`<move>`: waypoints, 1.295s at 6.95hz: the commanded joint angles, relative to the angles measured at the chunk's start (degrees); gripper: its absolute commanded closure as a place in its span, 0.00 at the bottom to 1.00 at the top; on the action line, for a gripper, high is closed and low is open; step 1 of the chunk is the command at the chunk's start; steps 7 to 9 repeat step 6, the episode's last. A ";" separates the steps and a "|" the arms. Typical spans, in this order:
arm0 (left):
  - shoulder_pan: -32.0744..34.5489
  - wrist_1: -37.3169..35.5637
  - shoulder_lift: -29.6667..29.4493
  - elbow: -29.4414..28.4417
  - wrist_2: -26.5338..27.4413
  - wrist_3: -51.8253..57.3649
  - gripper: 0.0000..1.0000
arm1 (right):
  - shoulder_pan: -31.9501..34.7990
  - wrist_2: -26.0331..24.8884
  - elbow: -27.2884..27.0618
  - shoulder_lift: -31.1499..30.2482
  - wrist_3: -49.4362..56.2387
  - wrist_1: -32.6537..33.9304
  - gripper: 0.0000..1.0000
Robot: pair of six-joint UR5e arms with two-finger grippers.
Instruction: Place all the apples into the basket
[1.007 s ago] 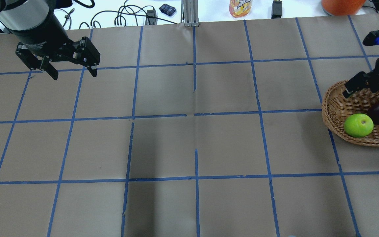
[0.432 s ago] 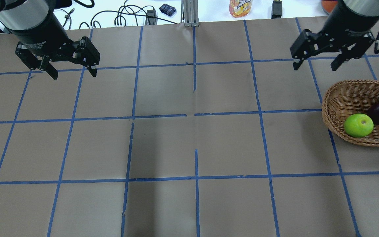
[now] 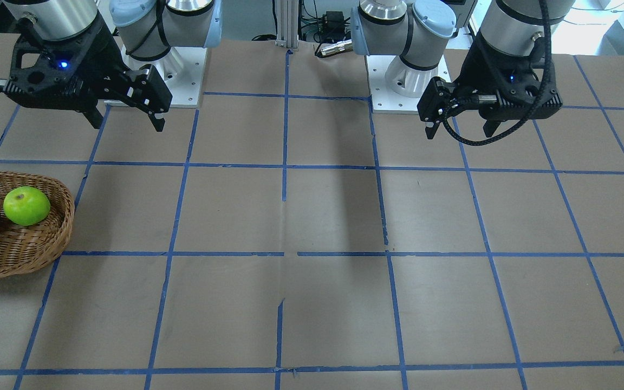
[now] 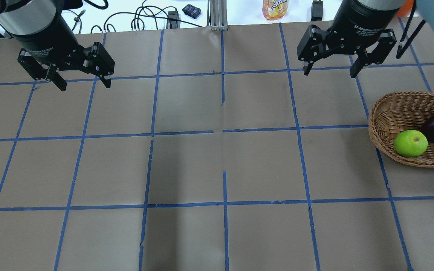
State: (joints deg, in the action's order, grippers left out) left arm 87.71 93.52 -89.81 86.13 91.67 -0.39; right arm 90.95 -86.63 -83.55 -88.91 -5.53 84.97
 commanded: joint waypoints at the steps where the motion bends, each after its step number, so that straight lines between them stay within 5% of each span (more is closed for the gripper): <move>1: 0.00 0.00 -0.01 0.00 0.00 -0.05 0.00 | 0.28 -0.20 0.41 0.66 -0.36 -0.07 0.00; 9: 0.00 0.00 -0.01 0.00 0.00 0.03 0.00 | 0.28 -2.05 0.41 0.84 -0.27 -0.07 0.00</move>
